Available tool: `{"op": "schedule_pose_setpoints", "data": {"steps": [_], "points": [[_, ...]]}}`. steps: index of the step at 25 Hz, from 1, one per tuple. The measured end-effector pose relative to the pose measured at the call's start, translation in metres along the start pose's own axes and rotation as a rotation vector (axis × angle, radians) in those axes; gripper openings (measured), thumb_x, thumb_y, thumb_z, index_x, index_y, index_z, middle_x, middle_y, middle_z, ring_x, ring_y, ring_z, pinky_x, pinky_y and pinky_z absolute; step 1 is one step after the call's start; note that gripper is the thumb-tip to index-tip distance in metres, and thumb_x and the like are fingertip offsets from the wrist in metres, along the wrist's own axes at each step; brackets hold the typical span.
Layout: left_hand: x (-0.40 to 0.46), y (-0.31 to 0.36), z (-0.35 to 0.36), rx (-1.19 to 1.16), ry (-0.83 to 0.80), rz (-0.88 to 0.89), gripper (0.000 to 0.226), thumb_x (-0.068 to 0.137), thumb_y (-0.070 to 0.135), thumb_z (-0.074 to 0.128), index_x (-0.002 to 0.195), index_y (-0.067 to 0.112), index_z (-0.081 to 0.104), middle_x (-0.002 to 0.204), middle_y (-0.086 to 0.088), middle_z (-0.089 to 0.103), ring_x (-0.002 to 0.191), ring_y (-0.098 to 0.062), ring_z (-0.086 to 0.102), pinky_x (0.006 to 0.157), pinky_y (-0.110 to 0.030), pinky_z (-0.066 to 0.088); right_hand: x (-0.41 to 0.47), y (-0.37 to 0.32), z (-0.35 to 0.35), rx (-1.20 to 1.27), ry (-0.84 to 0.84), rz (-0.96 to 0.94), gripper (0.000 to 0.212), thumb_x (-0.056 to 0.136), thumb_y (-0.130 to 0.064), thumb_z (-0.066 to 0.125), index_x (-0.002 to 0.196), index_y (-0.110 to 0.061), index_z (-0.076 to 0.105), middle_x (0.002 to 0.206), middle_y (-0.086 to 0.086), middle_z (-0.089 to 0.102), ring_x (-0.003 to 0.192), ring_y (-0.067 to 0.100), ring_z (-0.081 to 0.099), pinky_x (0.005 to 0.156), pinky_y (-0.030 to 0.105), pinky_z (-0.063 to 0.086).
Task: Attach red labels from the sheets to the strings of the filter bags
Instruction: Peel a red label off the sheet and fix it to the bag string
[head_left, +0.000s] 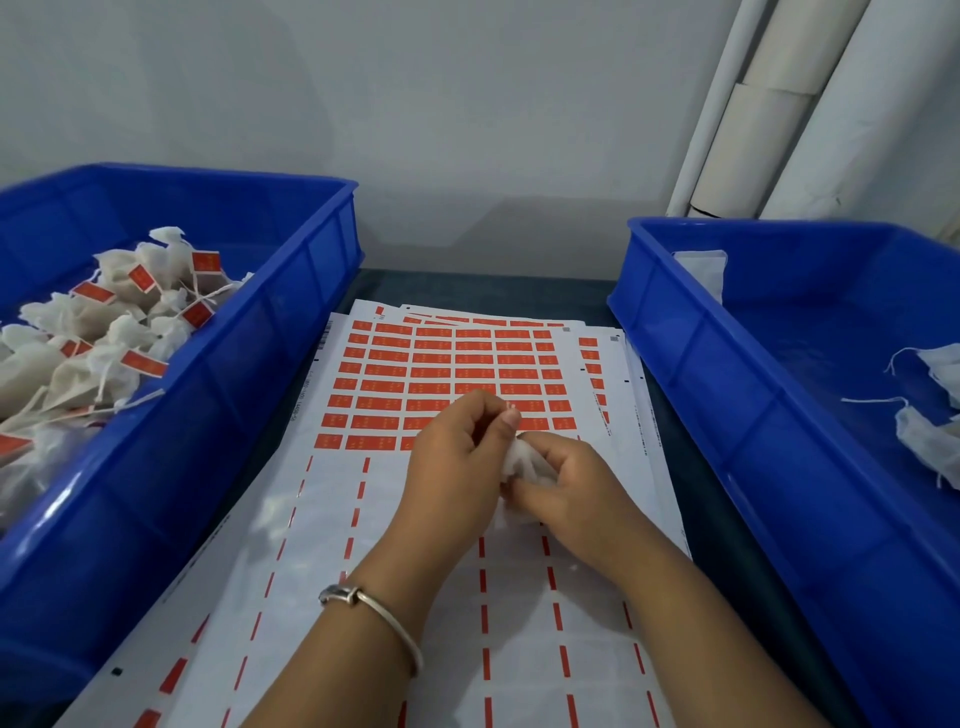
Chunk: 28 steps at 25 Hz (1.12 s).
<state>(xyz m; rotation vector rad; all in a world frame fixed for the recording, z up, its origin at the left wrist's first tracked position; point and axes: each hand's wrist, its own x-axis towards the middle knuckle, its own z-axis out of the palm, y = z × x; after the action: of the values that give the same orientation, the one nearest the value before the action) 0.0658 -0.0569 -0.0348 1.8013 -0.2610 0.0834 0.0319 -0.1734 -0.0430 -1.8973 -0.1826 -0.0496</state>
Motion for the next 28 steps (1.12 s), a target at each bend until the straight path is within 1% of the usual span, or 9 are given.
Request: {"op": "schedule_pose_setpoints", "data": {"steps": [7,10,14,18,20,22,24,26,28], "points": [[0.004,0.001,-0.001,-0.162,0.065,-0.235,0.023,0.093,0.025,0.055,0.071,0.023,0.062,0.061,0.009,0.061,0.063,-0.009,0.059,0.052,-0.016,0.048,-0.002,0.002,0.006,-0.156,0.302,-0.178,0.037,0.077,-0.015,0.075,0.086,-0.04,0.049,0.081,-0.025,0.059,0.092,-0.012,0.054,0.068,0.001,0.044],[0.005,0.004,-0.001,-0.249,0.077,-0.335,0.023,0.092,0.023,0.056,0.07,0.023,0.063,0.06,0.008,0.063,0.066,-0.013,0.061,0.061,-0.024,0.054,0.0,0.004,0.008,-0.256,0.373,-0.233,0.029,0.079,-0.02,0.075,0.09,-0.038,0.055,0.087,-0.031,0.054,0.093,-0.014,0.054,0.072,-0.002,0.041],[0.005,0.007,0.0,-0.317,0.096,-0.424,0.02,0.092,0.021,0.056,0.073,0.021,0.064,0.071,-0.001,0.065,0.071,-0.019,0.062,0.071,-0.033,0.055,0.002,0.006,0.009,-0.352,0.418,-0.21,0.02,0.084,-0.025,0.07,0.103,-0.02,0.069,0.093,-0.021,0.059,0.082,-0.01,0.056,0.072,0.0,0.041],[0.009,0.011,-0.004,-0.527,0.116,-0.555,0.014,0.09,0.018,0.057,0.078,0.014,0.062,0.055,0.001,0.063,0.058,-0.015,0.063,0.059,-0.024,0.054,0.002,0.002,0.008,-0.313,0.351,-0.095,0.014,0.088,-0.038,0.058,0.1,-0.032,0.062,0.092,-0.031,0.055,0.083,-0.01,0.055,0.07,0.0,0.037],[0.009,0.014,-0.008,-0.746,0.107,-0.622,0.006,0.088,0.011,0.055,0.084,0.009,0.058,0.052,-0.001,0.063,0.053,-0.015,0.064,0.058,-0.024,0.054,0.003,0.001,0.006,-0.219,0.275,0.044,0.003,0.09,-0.034,0.059,0.091,-0.037,0.058,0.086,-0.031,0.057,0.082,-0.006,0.058,0.062,0.0,0.04],[0.006,0.013,-0.014,-0.87,0.044,-0.605,0.008,0.084,0.002,0.049,0.084,0.007,0.055,0.058,-0.005,0.065,0.055,-0.017,0.067,0.054,-0.024,0.054,0.005,0.0,0.002,-0.079,0.201,0.156,0.015,0.092,-0.029,0.057,0.079,-0.033,0.063,0.075,-0.024,0.062,0.079,-0.006,0.059,0.057,0.0,0.042],[0.003,0.014,-0.018,-0.899,-0.061,-0.561,0.016,0.078,-0.006,0.045,0.078,0.007,0.054,0.063,-0.007,0.064,0.057,-0.018,0.066,0.054,-0.025,0.053,0.006,-0.002,-0.003,0.155,0.12,0.266,0.03,0.092,-0.018,0.056,0.067,-0.026,0.07,0.071,-0.013,0.065,0.074,0.002,0.06,0.063,0.007,0.048],[0.001,0.014,-0.018,-0.854,-0.15,-0.522,0.025,0.075,-0.012,0.042,0.068,0.008,0.055,0.068,-0.01,0.061,0.064,-0.021,0.063,0.061,-0.029,0.054,0.007,-0.004,-0.009,0.503,0.043,0.33,0.025,0.082,-0.01,0.06,0.069,-0.024,0.076,0.072,-0.005,0.067,0.071,0.01,0.061,0.069,0.023,0.053],[0.001,0.013,-0.018,-0.772,-0.194,-0.442,0.033,0.08,-0.015,0.038,0.066,0.006,0.059,0.074,-0.013,0.06,0.075,-0.026,0.059,0.07,-0.031,0.053,0.007,-0.002,-0.014,0.751,0.018,0.351,0.024,0.068,-0.011,0.06,0.083,-0.022,0.076,0.08,-0.001,0.069,0.066,0.012,0.063,0.063,0.029,0.053]]}}
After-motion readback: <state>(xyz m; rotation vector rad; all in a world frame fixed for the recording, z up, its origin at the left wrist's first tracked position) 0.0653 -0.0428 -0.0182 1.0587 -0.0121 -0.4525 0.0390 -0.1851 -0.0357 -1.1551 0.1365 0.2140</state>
